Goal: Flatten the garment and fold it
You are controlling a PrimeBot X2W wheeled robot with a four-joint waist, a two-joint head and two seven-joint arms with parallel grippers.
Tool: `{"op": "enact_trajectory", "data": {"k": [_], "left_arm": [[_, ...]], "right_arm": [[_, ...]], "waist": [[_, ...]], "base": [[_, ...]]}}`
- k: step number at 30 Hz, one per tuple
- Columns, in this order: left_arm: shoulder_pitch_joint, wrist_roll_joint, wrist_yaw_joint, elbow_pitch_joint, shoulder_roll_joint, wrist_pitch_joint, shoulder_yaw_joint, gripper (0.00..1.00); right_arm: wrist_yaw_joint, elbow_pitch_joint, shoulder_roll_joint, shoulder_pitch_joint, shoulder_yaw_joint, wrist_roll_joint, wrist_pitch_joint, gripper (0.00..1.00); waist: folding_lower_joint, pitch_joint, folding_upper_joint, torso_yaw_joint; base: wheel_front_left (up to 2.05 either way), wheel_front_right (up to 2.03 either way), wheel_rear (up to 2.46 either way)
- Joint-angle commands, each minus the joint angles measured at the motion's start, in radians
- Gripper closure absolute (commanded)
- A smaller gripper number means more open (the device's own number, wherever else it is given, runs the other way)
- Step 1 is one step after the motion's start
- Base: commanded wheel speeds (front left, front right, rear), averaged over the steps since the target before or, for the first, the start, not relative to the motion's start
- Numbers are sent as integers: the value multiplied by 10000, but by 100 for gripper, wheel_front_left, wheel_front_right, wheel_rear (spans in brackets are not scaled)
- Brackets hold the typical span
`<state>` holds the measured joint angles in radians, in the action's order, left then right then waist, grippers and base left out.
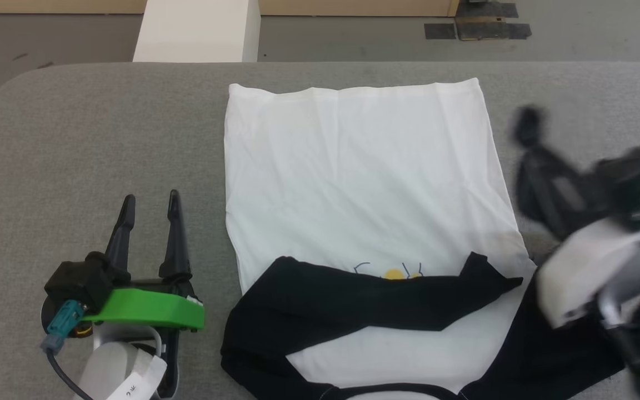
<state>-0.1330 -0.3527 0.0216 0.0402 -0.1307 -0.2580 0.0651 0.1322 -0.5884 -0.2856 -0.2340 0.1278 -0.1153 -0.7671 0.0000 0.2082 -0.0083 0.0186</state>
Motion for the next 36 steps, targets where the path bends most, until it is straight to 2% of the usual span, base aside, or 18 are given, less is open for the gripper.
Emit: {"op": "enact_trajectory", "data": {"k": [1, 8, 14, 23, 36], "left_arm": [[123, -9, 68, 18, 42, -38, 9, 0], [63, -14, 118, 58, 158, -38, 27, 0], [62, 11, 158, 71, 228, -38, -19, 0], [-45, 64, 232, 140, 337, -38, -59, 0], [-256, 151, 494, 375, 462, -38, -239, 0]], "right_arm": [[-15, 164, -7, -215, 465, 69, 1, 100], [-15, 1577, 130, -1003, 3348, -277, 213, 100], [-15, 3095, 649, -1465, 4826, -541, 658, 100], [-15, 5498, 1414, -2216, 6468, -832, 1481, 100], [-15, 8251, 1983, -2926, 7870, -1668, 2094, 100]], "waist": [[0, -2, 81, 87], [0, 68, 81, 377], [0, 150, 81, 546], [0, 286, 81, 693], [0, 524, 81, 884]], "base": [[0, 0, 0], [0, 0, 0], [0, 0, 0], [0, 0, 0], [0, 0, 0]]}}
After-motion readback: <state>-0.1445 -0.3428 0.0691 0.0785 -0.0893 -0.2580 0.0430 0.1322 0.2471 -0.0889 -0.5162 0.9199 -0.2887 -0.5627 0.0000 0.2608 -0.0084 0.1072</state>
